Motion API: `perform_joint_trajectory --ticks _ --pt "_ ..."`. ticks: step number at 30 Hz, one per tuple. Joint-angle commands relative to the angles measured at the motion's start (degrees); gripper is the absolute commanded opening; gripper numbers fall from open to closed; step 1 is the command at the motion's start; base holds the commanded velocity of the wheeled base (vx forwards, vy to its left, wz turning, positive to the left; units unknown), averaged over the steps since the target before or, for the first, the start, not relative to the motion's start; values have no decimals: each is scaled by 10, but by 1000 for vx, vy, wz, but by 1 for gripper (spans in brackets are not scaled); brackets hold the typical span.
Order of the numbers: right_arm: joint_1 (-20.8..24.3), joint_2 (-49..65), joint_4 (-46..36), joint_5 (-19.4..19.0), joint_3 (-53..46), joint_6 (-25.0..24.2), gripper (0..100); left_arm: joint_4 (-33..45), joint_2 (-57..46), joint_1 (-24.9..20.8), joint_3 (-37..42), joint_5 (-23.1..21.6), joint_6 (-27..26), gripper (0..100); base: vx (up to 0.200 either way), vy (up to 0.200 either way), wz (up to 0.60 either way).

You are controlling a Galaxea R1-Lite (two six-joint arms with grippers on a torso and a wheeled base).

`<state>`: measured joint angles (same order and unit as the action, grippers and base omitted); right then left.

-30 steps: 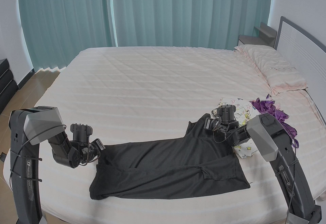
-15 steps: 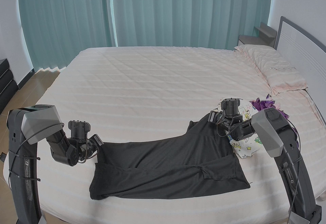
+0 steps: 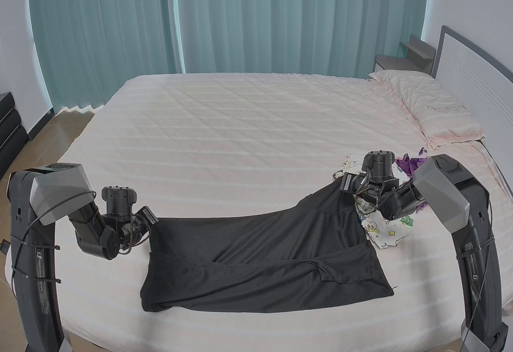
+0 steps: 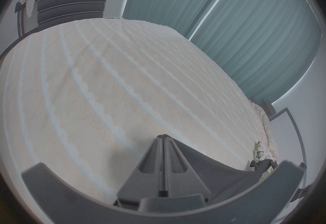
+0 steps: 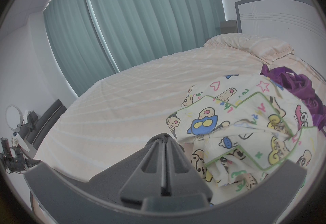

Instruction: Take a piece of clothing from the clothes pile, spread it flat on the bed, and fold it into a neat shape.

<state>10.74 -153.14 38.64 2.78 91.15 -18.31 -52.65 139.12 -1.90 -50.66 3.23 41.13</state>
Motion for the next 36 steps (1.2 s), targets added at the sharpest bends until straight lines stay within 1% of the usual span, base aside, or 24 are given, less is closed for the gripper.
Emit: perform_joint_trajectory --ticks 1,4,11,16,25,27,29,32,36 --pt "-7 57 30 -17 -56 -2 0 -2 0 4 0 -1 1 0 0 0 0" --pt "-7 62 44 -19 -64 -9 0 -3 -2 6 0 -1 1 0 0 0 0" --pt "-5 57 48 -19 -60 -15 0 -4 -1 11 -6 -1 1 0 0 0 0" --pt "-5 55 49 -20 -50 -16 0 -40 1 12 1 0 0 0 0 0 0" --pt "-7 63 49 -20 -73 -16 0 -40 -5 11 15 -3 -5 0 0 0 0" --pt "-8 92 49 -31 -112 -16 0 -37 -24 10 19 -7 -14 0 0 0 0" --pt "-8 97 49 -37 -122 -16 0 -36 -27 10 19 -7 -17 0 0 0 0" --pt "-11 130 49 -53 -176 -15 0 -32 -32 10 26 -7 -40 0 0 0 0" --pt "-16 148 61 -63 -222 -12 0 -34 -32 11 50 -8 -76 0 0 0 0"
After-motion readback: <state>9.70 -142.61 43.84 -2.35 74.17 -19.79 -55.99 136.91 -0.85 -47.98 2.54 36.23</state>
